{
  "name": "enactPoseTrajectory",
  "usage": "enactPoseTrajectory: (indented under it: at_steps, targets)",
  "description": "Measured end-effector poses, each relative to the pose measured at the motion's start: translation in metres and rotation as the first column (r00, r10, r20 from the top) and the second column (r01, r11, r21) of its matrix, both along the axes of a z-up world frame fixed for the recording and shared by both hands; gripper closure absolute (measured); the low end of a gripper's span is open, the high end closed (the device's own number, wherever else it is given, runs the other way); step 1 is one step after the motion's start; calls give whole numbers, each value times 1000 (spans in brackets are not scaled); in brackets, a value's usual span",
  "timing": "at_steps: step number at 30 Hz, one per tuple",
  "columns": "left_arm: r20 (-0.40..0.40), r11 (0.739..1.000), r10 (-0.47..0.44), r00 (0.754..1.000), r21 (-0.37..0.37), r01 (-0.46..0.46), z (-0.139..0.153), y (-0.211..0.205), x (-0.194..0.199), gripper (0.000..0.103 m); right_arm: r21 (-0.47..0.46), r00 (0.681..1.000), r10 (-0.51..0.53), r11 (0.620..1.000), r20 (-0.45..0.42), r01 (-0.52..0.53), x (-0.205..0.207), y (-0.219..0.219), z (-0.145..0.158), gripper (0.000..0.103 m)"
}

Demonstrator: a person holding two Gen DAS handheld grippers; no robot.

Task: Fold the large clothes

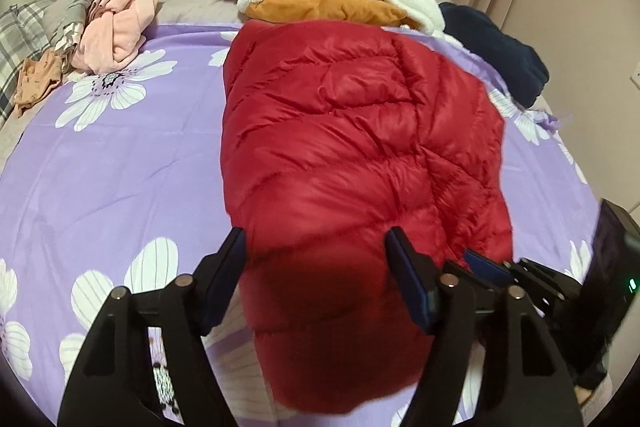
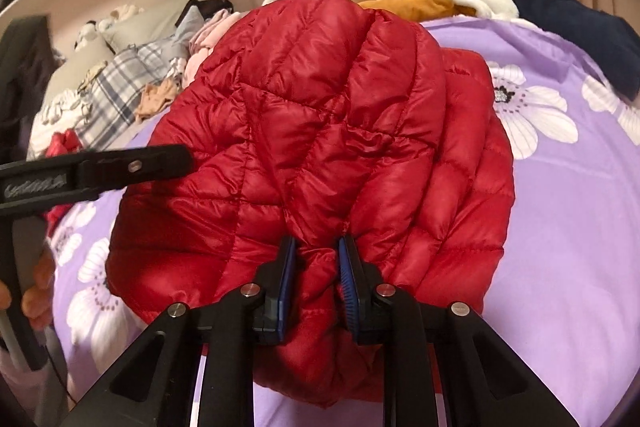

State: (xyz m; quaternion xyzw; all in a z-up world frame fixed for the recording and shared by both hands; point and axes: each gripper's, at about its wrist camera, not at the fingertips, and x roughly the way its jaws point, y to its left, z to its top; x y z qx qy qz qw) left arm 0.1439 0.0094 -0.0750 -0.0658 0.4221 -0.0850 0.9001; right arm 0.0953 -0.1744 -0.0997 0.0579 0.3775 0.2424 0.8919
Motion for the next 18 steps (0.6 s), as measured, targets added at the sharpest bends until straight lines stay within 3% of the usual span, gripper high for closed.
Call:
enactPoseTrajectory:
  at_steps: [3,6,8,11,18]
  targets:
    - [-8,1000,-15,1000,-27,15,-2,1,-13,41,-1,1000,1,1000,-4,-1,-1,1,5,81]
    - [-17,999,-41,999,29,42,-11,-8,-17,41,20,1000,2,1000,-10,-2,-2,-3,18,81]
    - [-24,997,-45,999,54,46,-15,-11,-15,41,71,1000,-5,997,20,3,-4,-11,31,81]
    - [-27,999,-41,999,31,42,-17,-9,-13,41,162,996,-55,986,70,43,1,-23,53,81]
    - [-21,998,-48,999,40,49,-18,-11,-16,41,129,993,-81,989,85,70,46,-2,64,81]
